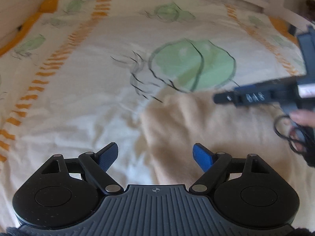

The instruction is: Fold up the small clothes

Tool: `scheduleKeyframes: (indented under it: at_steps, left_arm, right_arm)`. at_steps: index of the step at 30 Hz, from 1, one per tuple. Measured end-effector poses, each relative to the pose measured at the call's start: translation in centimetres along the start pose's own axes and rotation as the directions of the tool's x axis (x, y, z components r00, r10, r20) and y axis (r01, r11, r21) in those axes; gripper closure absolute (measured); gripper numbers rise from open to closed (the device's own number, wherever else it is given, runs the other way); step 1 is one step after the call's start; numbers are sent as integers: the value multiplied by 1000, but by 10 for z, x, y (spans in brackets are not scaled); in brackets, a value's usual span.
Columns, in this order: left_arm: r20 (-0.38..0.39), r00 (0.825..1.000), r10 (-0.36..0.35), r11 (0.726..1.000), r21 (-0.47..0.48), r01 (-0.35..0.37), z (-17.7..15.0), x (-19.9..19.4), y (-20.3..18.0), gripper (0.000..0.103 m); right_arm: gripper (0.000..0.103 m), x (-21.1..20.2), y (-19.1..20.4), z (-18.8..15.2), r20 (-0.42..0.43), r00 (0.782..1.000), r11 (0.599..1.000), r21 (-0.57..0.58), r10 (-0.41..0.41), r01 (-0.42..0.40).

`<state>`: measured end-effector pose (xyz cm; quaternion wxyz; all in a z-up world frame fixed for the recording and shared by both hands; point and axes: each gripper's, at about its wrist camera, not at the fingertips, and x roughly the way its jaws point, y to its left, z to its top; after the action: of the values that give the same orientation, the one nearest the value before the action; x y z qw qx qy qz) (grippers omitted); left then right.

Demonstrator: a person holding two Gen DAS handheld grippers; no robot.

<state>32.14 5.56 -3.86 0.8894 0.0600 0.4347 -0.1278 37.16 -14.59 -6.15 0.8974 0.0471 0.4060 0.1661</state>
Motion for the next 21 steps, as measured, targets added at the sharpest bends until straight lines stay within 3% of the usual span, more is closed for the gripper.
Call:
scheduleKeyframes:
  at_steps: [1, 2, 3, 11, 16, 17, 19, 21]
  left_arm:
    - [-25, 1000, -7, 1000, 8, 7, -2, 4, -3, 20]
    - [-58, 998, -4, 1000, 17, 5, -3, 9, -5, 20]
    - [-87, 996, 2, 1000, 21, 0, -5, 15, -6, 19]
    - [-147, 986, -75, 991, -118, 58, -5, 23, 14, 18]
    - [-162, 981, -106, 981, -178, 77, -7, 27, 22, 18]
    - [-162, 981, -104, 982, -174, 75, -7, 27, 21, 18]
    - [-162, 982, -96, 984, -162, 69, -6, 27, 19, 17]
    - [-158, 984, -88, 986, -151, 64, -6, 26, 17, 17]
  right_arm:
    - [64, 1, -3, -1, -8, 1000, 1000, 17, 18, -18]
    - [89, 2, -4, -2, -10, 1000, 999, 25, 26, -25]
    - [93, 2, -4, -1, -6, 999, 999, 29, 37, -37]
    - [93, 23, -9, 19, 3, 999, 998, 59, 36, -36]
    - [80, -2, -13, 16, 41, 999, 998, 44, 34, -36]
    - [59, -4, -11, 15, 19, 999, 999, 17, 34, -34]
    - [31, -3, -9, 13, -11, 1000, 999, -15, 29, -30]
    - [31, -1, -7, 11, -11, 1000, 999, -39, 21, -22]
